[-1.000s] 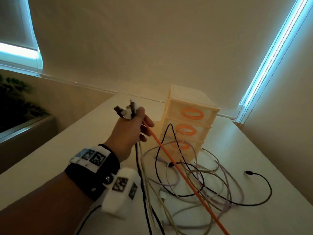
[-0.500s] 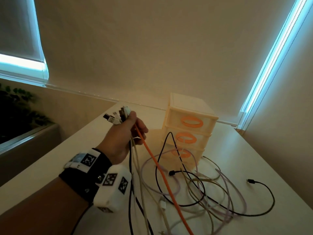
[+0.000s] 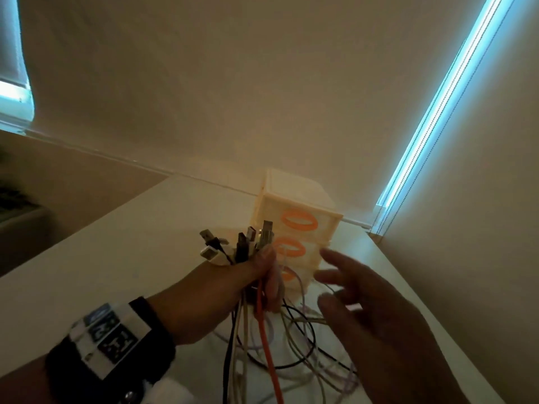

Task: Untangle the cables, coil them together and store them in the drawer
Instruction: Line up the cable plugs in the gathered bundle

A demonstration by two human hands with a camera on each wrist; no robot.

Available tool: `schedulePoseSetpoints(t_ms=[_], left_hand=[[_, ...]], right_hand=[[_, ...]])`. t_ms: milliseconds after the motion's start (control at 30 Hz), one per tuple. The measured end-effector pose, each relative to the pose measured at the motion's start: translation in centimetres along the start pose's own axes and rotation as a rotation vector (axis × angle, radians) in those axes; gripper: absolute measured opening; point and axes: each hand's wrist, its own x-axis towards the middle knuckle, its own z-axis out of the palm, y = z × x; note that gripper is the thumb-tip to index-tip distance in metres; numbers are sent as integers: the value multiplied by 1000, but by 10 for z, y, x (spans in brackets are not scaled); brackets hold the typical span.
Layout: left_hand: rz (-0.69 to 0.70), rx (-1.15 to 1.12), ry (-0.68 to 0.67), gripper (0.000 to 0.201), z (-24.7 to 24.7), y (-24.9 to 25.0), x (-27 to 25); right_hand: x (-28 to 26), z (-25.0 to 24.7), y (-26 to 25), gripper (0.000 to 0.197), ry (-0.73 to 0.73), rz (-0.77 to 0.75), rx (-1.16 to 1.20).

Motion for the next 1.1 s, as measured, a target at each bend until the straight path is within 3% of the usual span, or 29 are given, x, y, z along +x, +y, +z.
schedulePoseSetpoints(t_ms=[100,300,433,600,733,867,1000,1100], left_hand=[[0,34,20,51,-6,-1,1],[-3,72,87,42,-11,0,4],[1,60,176,40,-14,-6,5],[-19,-81,229,30,-16,-6,7],[-32,-117,277,50,-19,-9,10],[-28,121,330,60,-15,-5,10],[-7,54,315,58,-15,-1,11],[-1,-37,444,60,-19,-1,15]], right_hand=[[52,20,-5,41,-51,-6,32],[97,41,-15,4,-150,-21,15],[92,53,-22,6,-226,16,107],[66,71,-13,26,-87,36,88],[40,81,4,42,-73,270,139],[21,94,-7,22,-249,586,585],[20,93,-16,24,-318,645,660],[17,82,-15,29,-386,709,754]])
